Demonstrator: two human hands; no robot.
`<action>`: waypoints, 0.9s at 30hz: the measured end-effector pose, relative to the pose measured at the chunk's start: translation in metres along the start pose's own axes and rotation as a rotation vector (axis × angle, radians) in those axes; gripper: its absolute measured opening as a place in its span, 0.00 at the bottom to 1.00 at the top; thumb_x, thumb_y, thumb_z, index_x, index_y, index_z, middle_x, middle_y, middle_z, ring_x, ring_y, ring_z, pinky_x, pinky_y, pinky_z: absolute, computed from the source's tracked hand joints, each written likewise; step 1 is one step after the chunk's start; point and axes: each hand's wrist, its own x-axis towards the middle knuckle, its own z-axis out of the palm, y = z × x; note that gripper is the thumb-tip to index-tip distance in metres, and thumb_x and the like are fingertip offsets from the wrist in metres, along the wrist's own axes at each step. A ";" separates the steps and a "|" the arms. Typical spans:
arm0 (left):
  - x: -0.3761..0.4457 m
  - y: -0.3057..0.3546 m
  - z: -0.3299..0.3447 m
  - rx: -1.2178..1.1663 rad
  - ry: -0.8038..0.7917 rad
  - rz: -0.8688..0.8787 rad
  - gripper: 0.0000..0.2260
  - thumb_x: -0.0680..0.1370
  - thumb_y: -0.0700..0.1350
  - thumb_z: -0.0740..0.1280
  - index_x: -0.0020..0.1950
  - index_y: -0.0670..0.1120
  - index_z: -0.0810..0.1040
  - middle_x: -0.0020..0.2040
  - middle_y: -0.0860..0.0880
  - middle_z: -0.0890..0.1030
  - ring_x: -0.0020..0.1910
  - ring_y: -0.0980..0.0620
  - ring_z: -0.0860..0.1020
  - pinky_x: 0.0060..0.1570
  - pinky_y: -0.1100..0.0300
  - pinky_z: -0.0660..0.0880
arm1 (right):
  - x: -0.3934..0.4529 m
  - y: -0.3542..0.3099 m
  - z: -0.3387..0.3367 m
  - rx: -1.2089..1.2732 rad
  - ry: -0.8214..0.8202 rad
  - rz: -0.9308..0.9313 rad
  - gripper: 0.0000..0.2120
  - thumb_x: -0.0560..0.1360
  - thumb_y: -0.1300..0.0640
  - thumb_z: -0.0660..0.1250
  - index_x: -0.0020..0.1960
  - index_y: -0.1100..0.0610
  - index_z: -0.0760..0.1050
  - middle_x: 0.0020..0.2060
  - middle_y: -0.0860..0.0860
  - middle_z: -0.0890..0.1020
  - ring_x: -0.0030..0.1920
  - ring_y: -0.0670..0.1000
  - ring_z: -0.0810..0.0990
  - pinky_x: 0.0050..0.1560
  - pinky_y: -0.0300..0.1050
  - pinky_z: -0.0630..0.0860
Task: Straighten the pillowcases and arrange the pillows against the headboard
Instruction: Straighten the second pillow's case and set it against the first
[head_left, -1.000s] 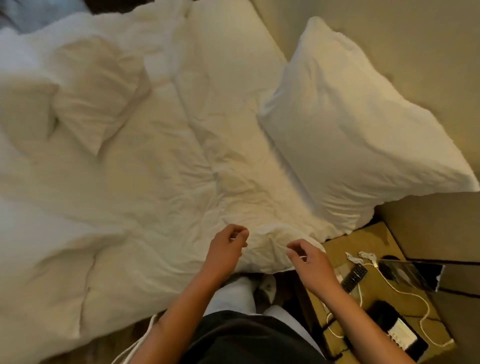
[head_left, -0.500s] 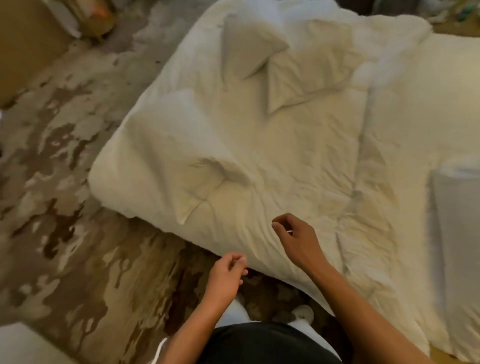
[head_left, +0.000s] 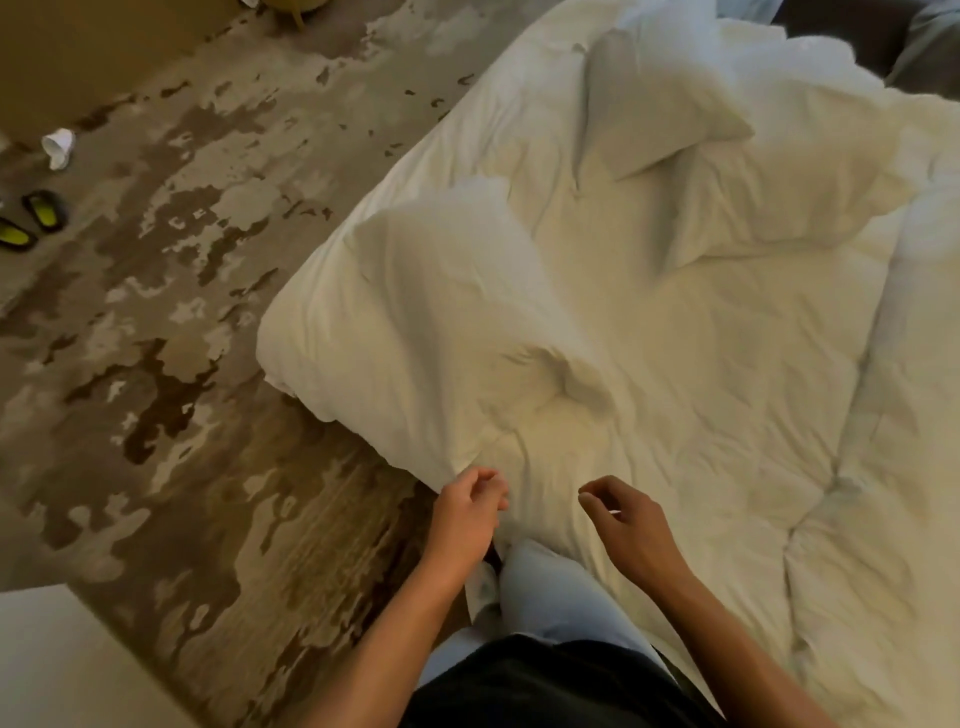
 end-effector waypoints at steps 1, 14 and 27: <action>0.012 0.009 -0.004 -0.007 -0.004 0.009 0.07 0.82 0.51 0.66 0.52 0.52 0.82 0.46 0.52 0.86 0.48 0.55 0.84 0.49 0.56 0.83 | 0.009 -0.002 0.002 -0.010 0.002 0.013 0.05 0.82 0.49 0.67 0.49 0.43 0.81 0.46 0.39 0.85 0.49 0.39 0.82 0.48 0.37 0.75; 0.199 0.097 -0.076 0.153 0.096 -0.152 0.08 0.82 0.49 0.66 0.48 0.48 0.82 0.45 0.48 0.85 0.47 0.51 0.84 0.49 0.51 0.82 | 0.240 -0.085 0.023 -0.005 -0.020 0.052 0.06 0.81 0.50 0.68 0.48 0.47 0.82 0.43 0.41 0.84 0.46 0.43 0.81 0.43 0.38 0.73; 0.439 0.212 -0.009 0.501 0.015 0.051 0.11 0.81 0.50 0.65 0.56 0.45 0.80 0.54 0.47 0.83 0.52 0.47 0.80 0.50 0.59 0.73 | 0.445 -0.102 0.030 -0.108 0.053 0.316 0.29 0.81 0.39 0.65 0.75 0.54 0.68 0.70 0.55 0.76 0.67 0.57 0.78 0.62 0.53 0.76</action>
